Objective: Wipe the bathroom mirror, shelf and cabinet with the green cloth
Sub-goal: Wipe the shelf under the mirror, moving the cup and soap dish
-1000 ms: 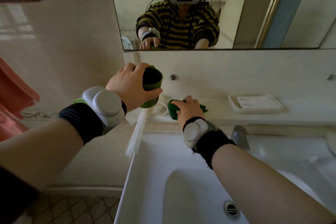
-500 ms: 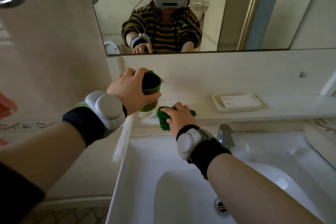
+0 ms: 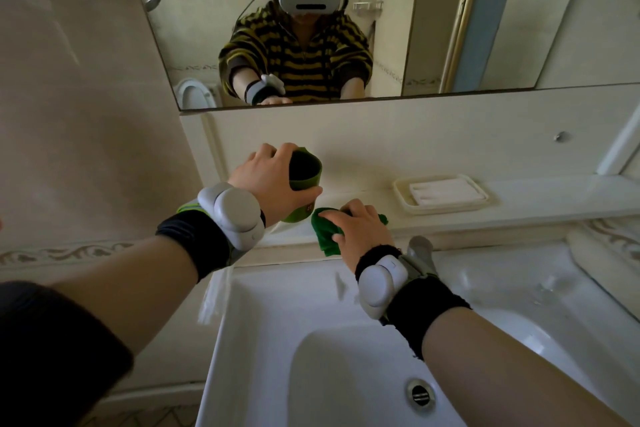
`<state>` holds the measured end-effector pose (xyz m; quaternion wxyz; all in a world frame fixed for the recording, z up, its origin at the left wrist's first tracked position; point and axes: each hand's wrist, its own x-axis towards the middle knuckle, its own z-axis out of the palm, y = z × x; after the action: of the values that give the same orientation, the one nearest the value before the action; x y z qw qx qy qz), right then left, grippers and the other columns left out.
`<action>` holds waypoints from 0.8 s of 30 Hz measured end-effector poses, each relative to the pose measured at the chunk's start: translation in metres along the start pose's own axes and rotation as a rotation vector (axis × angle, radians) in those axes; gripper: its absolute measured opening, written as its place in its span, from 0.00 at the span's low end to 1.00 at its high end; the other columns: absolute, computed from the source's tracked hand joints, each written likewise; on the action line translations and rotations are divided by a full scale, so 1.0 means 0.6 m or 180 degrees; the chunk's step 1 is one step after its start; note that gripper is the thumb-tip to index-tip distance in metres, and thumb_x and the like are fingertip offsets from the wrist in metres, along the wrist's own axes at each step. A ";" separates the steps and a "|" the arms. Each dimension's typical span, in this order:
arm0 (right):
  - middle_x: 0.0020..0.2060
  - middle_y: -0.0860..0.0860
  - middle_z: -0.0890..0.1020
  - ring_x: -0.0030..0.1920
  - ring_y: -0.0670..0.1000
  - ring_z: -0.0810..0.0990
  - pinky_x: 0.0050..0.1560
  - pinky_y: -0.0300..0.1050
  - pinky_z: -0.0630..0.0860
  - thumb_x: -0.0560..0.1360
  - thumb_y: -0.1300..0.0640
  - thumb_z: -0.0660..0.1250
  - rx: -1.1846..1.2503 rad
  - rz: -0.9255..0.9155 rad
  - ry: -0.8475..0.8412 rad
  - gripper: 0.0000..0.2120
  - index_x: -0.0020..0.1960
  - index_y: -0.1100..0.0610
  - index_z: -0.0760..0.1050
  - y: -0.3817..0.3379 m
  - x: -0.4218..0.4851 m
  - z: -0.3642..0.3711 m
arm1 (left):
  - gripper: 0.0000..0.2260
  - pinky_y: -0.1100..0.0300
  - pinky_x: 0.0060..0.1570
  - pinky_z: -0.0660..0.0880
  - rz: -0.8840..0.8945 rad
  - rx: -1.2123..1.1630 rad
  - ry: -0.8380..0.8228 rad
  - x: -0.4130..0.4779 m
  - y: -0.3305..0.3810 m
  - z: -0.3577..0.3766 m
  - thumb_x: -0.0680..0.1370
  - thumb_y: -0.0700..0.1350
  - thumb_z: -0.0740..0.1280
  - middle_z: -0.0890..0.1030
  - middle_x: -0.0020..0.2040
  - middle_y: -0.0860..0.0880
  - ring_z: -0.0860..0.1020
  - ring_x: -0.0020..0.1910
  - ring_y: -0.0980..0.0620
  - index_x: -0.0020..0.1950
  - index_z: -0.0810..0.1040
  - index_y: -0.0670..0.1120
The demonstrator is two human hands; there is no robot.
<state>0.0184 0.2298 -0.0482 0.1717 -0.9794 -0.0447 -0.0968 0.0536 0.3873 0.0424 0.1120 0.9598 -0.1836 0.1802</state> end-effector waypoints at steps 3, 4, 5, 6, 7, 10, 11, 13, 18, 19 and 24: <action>0.57 0.52 0.67 0.57 0.55 0.64 0.53 0.48 0.68 0.76 0.60 0.61 -0.0030 0.0070 0.0042 0.21 0.67 0.46 0.66 0.013 -0.005 -0.007 | 0.32 0.52 0.51 0.72 -0.0009 -0.0028 -0.0060 0.006 0.004 0.010 0.69 0.67 0.64 0.71 0.62 0.47 0.72 0.57 0.44 0.69 0.63 0.54; 0.57 0.52 0.67 0.57 0.55 0.64 0.52 0.47 0.68 0.76 0.60 0.60 -0.0046 0.0101 0.0048 0.21 0.67 0.46 0.66 0.018 -0.007 -0.010 | 0.32 0.53 0.51 0.72 -0.0011 -0.0050 -0.0087 0.009 0.005 0.013 0.69 0.67 0.64 0.71 0.62 0.47 0.72 0.57 0.45 0.68 0.63 0.54; 0.57 0.52 0.67 0.57 0.55 0.64 0.51 0.46 0.67 0.76 0.60 0.60 -0.0067 0.0129 0.0054 0.21 0.67 0.46 0.66 0.022 -0.009 -0.013 | 0.32 0.53 0.50 0.72 -0.0011 -0.0067 -0.0105 0.011 0.007 0.016 0.69 0.67 0.64 0.71 0.62 0.47 0.72 0.56 0.45 0.68 0.63 0.54; 0.57 0.52 0.67 0.57 0.55 0.64 0.51 0.46 0.66 0.75 0.60 0.60 -0.0085 0.0158 0.0061 0.22 0.67 0.46 0.66 0.026 -0.011 -0.015 | 0.32 0.53 0.50 0.72 -0.0009 -0.0075 -0.0107 0.012 0.010 0.020 0.70 0.67 0.64 0.72 0.61 0.47 0.73 0.56 0.44 0.68 0.63 0.54; 0.57 0.52 0.67 0.57 0.55 0.64 0.51 0.46 0.67 0.75 0.60 0.60 -0.0095 0.0193 0.0065 0.22 0.67 0.46 0.66 0.030 -0.013 -0.018 | 0.32 0.54 0.49 0.71 -0.0002 -0.0076 -0.0091 0.014 0.014 0.023 0.70 0.66 0.64 0.72 0.61 0.47 0.73 0.56 0.44 0.68 0.63 0.53; 0.58 0.53 0.68 0.58 0.55 0.65 0.56 0.47 0.68 0.75 0.61 0.61 -0.0065 0.0263 0.0015 0.23 0.67 0.46 0.67 0.035 -0.016 -0.029 | 0.31 0.55 0.47 0.70 -0.0004 -0.0056 -0.0045 0.019 0.023 0.031 0.70 0.66 0.64 0.73 0.61 0.47 0.73 0.55 0.44 0.68 0.64 0.53; 0.58 0.53 0.68 0.59 0.56 0.65 0.57 0.47 0.68 0.75 0.62 0.61 -0.0012 0.0290 -0.0004 0.23 0.67 0.46 0.67 0.035 -0.016 -0.033 | 0.31 0.54 0.47 0.70 -0.0010 -0.0045 -0.0046 0.021 0.026 0.034 0.71 0.67 0.64 0.73 0.61 0.47 0.73 0.55 0.44 0.68 0.64 0.52; 0.58 0.54 0.69 0.59 0.57 0.65 0.59 0.48 0.68 0.74 0.63 0.60 0.0159 0.0335 0.0027 0.23 0.67 0.47 0.69 0.033 -0.019 -0.041 | 0.32 0.53 0.49 0.71 -0.0021 0.0006 -0.0074 0.025 0.032 0.039 0.71 0.67 0.63 0.73 0.61 0.46 0.73 0.56 0.44 0.68 0.63 0.51; 0.56 0.55 0.70 0.59 0.57 0.67 0.59 0.51 0.69 0.73 0.66 0.59 0.0295 0.0328 0.0122 0.23 0.65 0.50 0.72 0.034 -0.035 -0.056 | 0.32 0.50 0.55 0.71 -0.0075 0.0012 -0.0304 0.026 0.053 0.057 0.73 0.66 0.62 0.70 0.64 0.43 0.68 0.62 0.42 0.70 0.60 0.50; 0.56 0.55 0.71 0.59 0.57 0.67 0.59 0.51 0.70 0.73 0.66 0.59 0.0297 0.0331 0.0116 0.23 0.65 0.50 0.72 0.035 -0.038 -0.058 | 0.32 0.50 0.55 0.71 -0.0089 -0.0015 -0.0339 0.026 0.057 0.059 0.73 0.65 0.62 0.69 0.65 0.42 0.68 0.63 0.41 0.70 0.60 0.50; 0.55 0.54 0.71 0.58 0.57 0.69 0.59 0.50 0.70 0.74 0.67 0.59 0.0360 0.0352 0.0138 0.22 0.65 0.50 0.72 0.038 -0.048 -0.068 | 0.32 0.50 0.53 0.70 -0.0118 -0.0087 -0.0405 0.026 0.078 0.070 0.73 0.65 0.62 0.69 0.64 0.42 0.68 0.62 0.41 0.70 0.61 0.48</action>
<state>-0.0138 0.1928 -0.0238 0.2327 -0.9667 0.0077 -0.1057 0.0613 0.3285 0.0173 0.1166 0.9710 -0.1750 0.1142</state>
